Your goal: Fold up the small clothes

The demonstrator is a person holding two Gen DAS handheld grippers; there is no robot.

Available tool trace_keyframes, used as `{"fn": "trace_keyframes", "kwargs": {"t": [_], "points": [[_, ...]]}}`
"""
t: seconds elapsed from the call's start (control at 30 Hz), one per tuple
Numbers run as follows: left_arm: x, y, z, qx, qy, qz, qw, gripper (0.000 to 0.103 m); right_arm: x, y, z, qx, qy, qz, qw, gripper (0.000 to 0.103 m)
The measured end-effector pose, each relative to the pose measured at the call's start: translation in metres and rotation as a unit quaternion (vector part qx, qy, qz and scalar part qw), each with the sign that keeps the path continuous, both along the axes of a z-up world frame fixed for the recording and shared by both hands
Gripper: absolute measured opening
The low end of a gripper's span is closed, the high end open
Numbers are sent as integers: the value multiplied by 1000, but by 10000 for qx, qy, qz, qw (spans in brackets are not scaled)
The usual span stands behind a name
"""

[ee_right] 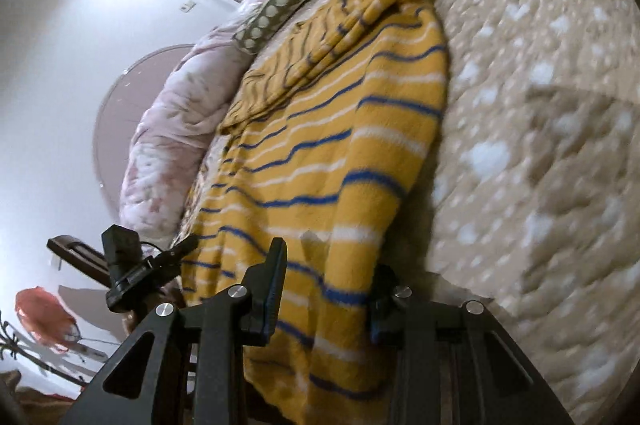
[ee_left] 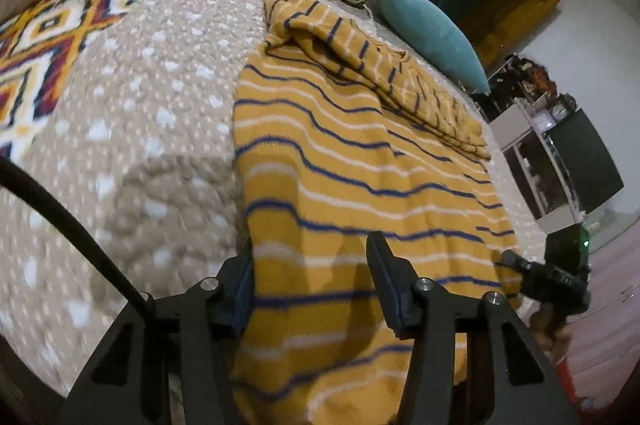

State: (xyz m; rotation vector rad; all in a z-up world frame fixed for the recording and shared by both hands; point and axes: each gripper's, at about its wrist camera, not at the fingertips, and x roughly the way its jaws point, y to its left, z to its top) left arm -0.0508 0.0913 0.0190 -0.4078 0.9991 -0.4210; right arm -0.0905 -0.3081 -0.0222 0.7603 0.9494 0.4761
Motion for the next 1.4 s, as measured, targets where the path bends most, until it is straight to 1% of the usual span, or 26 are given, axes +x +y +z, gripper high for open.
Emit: {"fn": "trace_keyframes", "kwargs": {"t": [0.1, 0.17, 0.23, 0.3, 0.37, 0.47, 0.57, 0.67, 0.77, 0.8, 0.83, 0.87, 0.9, 0.93, 0.97, 1.07, 1.17, 1.23, 1.33, 1.4], "points": [[-13, 3, 1, -206, 66, 17, 9998, 44, -12, 7, 1, 143, -56, 76, 9999, 37], [-22, 7, 2, -353, 105, 60, 9993, 44, -20, 13, 0, 309, -73, 135, 9994, 37], [-33, 8, 0, -494, 159, 66, 9986, 44, -26, 16, -2, 376, -61, 153, 9992, 37], [-44, 9, -1, -537, 200, 48, 9983, 44, -32, 18, -6, 515, -24, 228, 9984, 37], [-55, 7, -2, -465, 178, 12, 9988, 44, -35, 24, -12, 719, 38, 350, 9968, 37], [-65, 4, -3, -287, 151, -56, 9995, 44, -43, 36, -21, 822, 144, 537, 9951, 37], [-66, -1, -3, -125, 104, -94, 9998, 44, -49, 53, -29, 955, 265, 742, 9923, 37], [-65, -4, -2, -88, 112, -76, 9999, 46, -52, 69, -32, 865, 327, 886, 9918, 37], [-64, -6, -2, -24, 120, -52, 9999, 46, -53, 70, -30, 802, 315, 865, 9925, 37], [-63, -7, -2, 31, 135, -45, 9999, 44, -53, 71, -29, 744, 321, 873, 9929, 37], [-62, -7, -1, 131, 141, -13, 9998, 37, -53, 73, -28, 683, 325, 878, 9933, 37], [-61, -8, -1, 335, 152, 54, 9993, 14, -52, 74, -27, 620, 328, 888, 9936, 35], [-60, -9, 0, 592, 171, 115, 9980, 7, -54, 72, -25, 560, 333, 892, 9939, 32], [-59, -7, 1, 557, 173, 103, 9982, 7, -53, 74, -24, 500, 343, 888, 9942, 17], [-62, -3, 5, 505, 141, 161, 9985, 7, -53, 74, -22, 478, 355, 896, 9942, 11], [-77, 3, 22, 675, -113, 195, 9975, 7, -63, 63, -13, 394, 312, 927, 9944, 9], [-95, 6, 35, 616, -221, 136, 9978, 7, -78, 51, -1, 203, 233, 1007, 9944, 8], [-105, 5, 39, 540, -192, 38, 9983, 7, -90, 43, 6, 97, 204, 1052, 9942, 7], [-115, -2, 36, 665, -129, -55, 9977, 7, -107, 36, 10, 77, 225, 1075, 9939, 7], [-114, -4, 30, 721, -45, -57, 9974, 7, -113, 38, 8, 4, 271, 1070, 9939, 8]]}}
